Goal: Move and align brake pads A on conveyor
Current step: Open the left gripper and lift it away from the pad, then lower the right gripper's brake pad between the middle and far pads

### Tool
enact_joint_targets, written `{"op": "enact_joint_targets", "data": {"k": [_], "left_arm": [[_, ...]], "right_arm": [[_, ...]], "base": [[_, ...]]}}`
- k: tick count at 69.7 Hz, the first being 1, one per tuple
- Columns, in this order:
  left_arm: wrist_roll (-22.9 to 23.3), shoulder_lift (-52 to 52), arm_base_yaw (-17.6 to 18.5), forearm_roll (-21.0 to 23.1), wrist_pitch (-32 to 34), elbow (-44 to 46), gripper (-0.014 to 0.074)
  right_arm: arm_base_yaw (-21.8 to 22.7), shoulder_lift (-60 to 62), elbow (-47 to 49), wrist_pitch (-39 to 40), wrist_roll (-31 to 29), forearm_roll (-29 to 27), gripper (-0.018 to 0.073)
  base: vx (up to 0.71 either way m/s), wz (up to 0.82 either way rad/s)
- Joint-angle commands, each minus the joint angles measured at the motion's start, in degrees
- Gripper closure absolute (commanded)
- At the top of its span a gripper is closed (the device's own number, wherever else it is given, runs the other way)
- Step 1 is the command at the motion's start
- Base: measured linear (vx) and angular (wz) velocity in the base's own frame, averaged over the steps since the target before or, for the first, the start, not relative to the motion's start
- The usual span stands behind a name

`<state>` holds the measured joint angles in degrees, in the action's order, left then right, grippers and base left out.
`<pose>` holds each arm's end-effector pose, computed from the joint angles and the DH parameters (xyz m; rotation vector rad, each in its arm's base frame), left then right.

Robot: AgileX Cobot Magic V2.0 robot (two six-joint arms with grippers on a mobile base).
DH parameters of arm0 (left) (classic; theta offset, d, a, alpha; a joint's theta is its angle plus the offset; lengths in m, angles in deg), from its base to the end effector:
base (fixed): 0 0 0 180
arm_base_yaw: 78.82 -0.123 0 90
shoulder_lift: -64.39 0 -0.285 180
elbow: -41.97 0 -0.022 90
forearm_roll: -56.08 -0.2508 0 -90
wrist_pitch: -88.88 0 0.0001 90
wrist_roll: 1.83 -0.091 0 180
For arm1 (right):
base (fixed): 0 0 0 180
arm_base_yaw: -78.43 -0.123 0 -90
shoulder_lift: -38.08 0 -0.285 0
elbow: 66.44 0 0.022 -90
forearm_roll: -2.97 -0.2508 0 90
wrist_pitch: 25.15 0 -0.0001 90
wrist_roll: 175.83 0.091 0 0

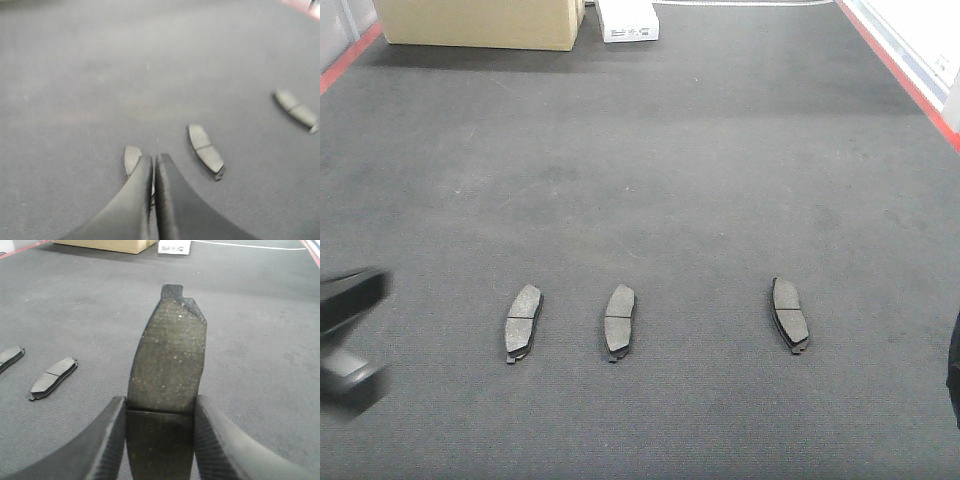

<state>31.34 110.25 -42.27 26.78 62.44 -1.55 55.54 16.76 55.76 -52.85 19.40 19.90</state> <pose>0.1194 -0.0638 0.3177 0.3704 1.9342 -0.2770 0.0632 0.0133 0.2709 -0.2706 1.8267 0.1557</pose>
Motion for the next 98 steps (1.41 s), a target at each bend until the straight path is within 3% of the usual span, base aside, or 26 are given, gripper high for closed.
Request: {"op": "enact_joint_targets", "data": {"k": [1, 17, 27, 67, 80, 88, 98], "left_arm": [[0.1, -7.6, 0.1, -1.1, 3.3, -1.6, 0.0604], [0.1, -22.4, 0.1, -1.1, 1.6, -7.2, 0.0604], [0.1, -26.4, 0.1, -0.9, 1.4, -8.2, 0.0604], [0.1, -26.3, 0.1, -0.9, 1.3, -8.2, 0.0602], [0.1, -26.3, 0.1, -0.9, 1.3, -8.2, 0.0602], [0.1, -26.3, 0.1, -0.9, 1.3, -8.2, 0.0602], [0.1, -26.3, 0.1, -0.9, 1.3, -8.2, 0.0602]], "right_arm": [[0.1, -0.4, 1.8, 5.5, -0.3, 1.2, 0.0448], [0.1, -0.4, 1.8, 5.5, -0.3, 1.2, 0.0448], [0.1, -0.4, 1.8, 5.5, -0.3, 1.2, 0.0448], [0.1, -0.4, 1.8, 5.6, -0.3, 1.2, 0.0448], [0.1, -1.2, 1.8, 9.7, 0.0, 0.7, 0.0448], [0.1, -6.7, 2.5, 10.5, 0.7, 0.7, 0.0448], [0.1, -19.3, 7.5, 10.2, 7.7, 0.7, 0.0448]], "base": [[0.0, 0.0], [0.0, 0.0], [0.0, 0.0], [0.0, 0.0], [0.0, 0.0], [0.0, 0.0], [0.0, 0.0]]}}
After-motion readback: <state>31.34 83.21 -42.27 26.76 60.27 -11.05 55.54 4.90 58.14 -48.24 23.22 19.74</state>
